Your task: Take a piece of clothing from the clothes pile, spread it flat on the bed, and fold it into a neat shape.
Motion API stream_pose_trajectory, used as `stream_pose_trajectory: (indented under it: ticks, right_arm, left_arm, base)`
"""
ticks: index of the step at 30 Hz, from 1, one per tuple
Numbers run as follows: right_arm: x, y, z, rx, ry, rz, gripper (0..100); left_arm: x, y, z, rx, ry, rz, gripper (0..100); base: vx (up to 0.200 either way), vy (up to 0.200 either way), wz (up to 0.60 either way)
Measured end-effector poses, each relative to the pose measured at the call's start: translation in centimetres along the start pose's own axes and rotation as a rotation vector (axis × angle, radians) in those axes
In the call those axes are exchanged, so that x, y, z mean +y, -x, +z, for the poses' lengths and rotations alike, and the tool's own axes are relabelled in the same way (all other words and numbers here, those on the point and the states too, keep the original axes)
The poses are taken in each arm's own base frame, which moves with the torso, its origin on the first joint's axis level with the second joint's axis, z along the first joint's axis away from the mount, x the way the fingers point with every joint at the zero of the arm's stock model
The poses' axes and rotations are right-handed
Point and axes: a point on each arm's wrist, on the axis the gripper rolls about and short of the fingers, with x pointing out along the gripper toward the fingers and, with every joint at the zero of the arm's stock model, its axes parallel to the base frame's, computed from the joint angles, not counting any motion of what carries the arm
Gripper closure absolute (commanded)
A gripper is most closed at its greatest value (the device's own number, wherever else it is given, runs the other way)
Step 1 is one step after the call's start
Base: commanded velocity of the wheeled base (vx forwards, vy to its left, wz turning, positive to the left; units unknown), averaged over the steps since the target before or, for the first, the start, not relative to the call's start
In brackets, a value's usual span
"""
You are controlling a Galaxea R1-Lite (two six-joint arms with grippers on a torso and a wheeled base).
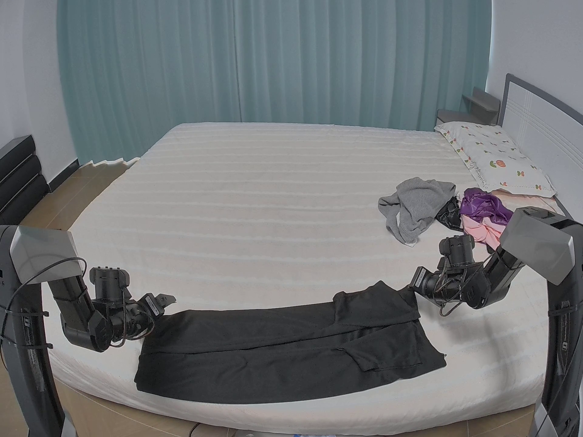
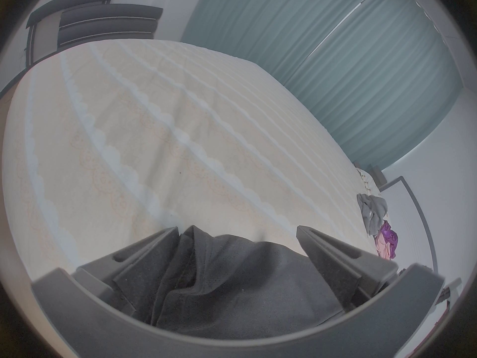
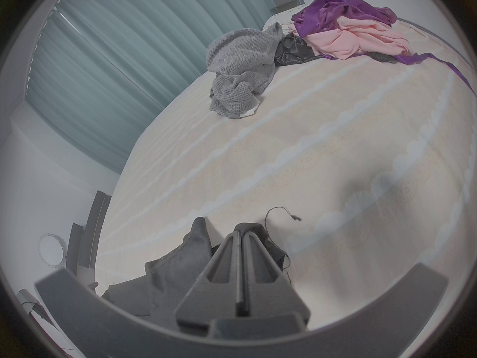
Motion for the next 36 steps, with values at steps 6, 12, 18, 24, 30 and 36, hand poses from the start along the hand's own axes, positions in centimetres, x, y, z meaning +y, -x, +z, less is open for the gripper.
stream_pose_trajectory:
  ticks: [6, 12, 18, 24, 30, 36]
  right_arm:
    - [0.0, 0.0, 0.0, 0.0, -0.001, 0.001, 100]
    - [0.0, 0.0, 0.0, 0.0, -0.001, 0.001, 100]
    - [0.0, 0.0, 0.0, 0.0, -0.001, 0.001, 100]
    - [-0.1, 0.0, 0.0, 0.001, -0.001, -0.001, 100]
    - [-0.1, 0.0, 0.0, 0.002, -0.001, -0.001, 100]
    - [-0.1, -0.1, 0.4, -0.012, -0.004, 0.002, 100]
  left_arm:
    - [0.0, -0.4, -0.6, 0.009, -0.076, 0.002, 0]
    - [0.6, -0.9, -0.9, -0.007, -0.085, 0.044, 100]
    - [1.5, -1.2, -0.7, -0.032, -0.071, 0.097, 100]
    - [2.0, -1.4, -0.2, -0.101, -0.064, 0.11, 100]
    - [2.5, -1.9, 0.0, -0.184, -0.058, 0.113, 100]
    - [3.2, -1.9, -0.9, -0.164, -0.052, 0.135, 100]
  base:
    - [0.0, 0.0, 0.0]
    - [0.0, 0.0, 0.0]
    - [0.0, 0.0, 0.0]
    - [0.0, 0.0, 0.0]
    - [0.0, 0.0, 0.0]
    - [0.0, 0.0, 0.0]
